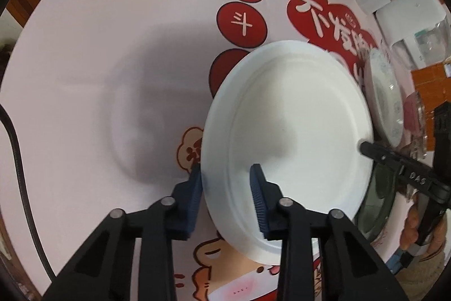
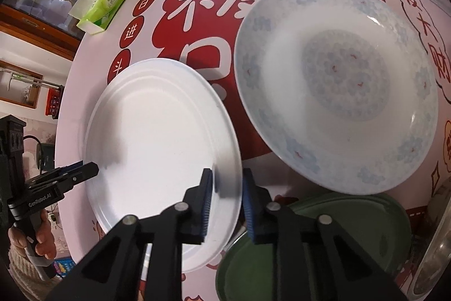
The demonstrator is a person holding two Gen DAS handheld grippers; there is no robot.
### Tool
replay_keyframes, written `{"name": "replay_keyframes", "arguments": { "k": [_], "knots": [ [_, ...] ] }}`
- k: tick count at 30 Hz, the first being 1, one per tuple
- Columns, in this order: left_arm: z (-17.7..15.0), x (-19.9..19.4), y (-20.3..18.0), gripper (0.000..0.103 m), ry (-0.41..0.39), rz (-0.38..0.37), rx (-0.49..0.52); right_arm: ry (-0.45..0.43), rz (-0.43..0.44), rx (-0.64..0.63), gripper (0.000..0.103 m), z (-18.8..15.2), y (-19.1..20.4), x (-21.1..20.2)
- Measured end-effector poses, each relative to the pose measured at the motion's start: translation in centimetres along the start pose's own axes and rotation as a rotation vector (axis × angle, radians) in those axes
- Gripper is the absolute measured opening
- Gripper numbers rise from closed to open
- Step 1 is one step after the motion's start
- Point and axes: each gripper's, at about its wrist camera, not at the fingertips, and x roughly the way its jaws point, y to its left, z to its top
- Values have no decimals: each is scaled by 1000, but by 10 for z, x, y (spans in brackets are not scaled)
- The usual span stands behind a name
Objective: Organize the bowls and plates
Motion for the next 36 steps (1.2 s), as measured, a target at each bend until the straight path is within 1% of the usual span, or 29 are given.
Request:
{"name": "replay_keyframes", "arguments": {
  "k": [1, 2, 5, 9, 13, 18, 22, 23, 25, 26, 30, 32, 36],
  "knots": [
    [-1, -1, 0, 19, 1, 14, 0, -6, 1, 3, 20, 0, -1, -2],
    [-2, -3, 0, 19, 5, 14, -6, -12, 12, 5, 19, -1, -1, -5],
    [-6, -18, 1, 19, -22, 8, -12, -35, 42, 6, 19, -3, 1, -18],
    [-14, -55, -7, 18, -82, 24, 10, -67, 58, -15, 19, -5, 10, -43],
    [-23, -88, -16, 18, -123, 34, 24, -85, 82, -17, 19, -9, 15, -69],
    [-49, -126, -32, 18, -157, 38, 42, -94, 90, -36, 19, -29, 20, -102],
    [-81, -146, -44, 19, -167, 39, 62, -89, 93, -63, 18, -61, 22, -125],
    [-94, -150, -48, 19, -167, 40, 66, -86, 94, -67, 18, -69, 22, -128],
    [-117, -153, -55, 19, -162, 45, 68, -73, 97, -73, 19, -97, 16, -135],
    [-129, -151, -58, 19, -156, 47, 69, -68, 93, -75, 19, -107, 15, -136],
    [-177, -141, -70, 19, -140, 78, 85, -36, 66, -122, 19, -164, 5, -135],
    [-203, -132, -71, 19, -118, 90, 76, -8, 56, -141, 20, -193, 1, -128],
    [-245, -108, -63, 19, -71, 107, 43, 52, 58, -167, 20, -232, -4, -108]
  ]
}}
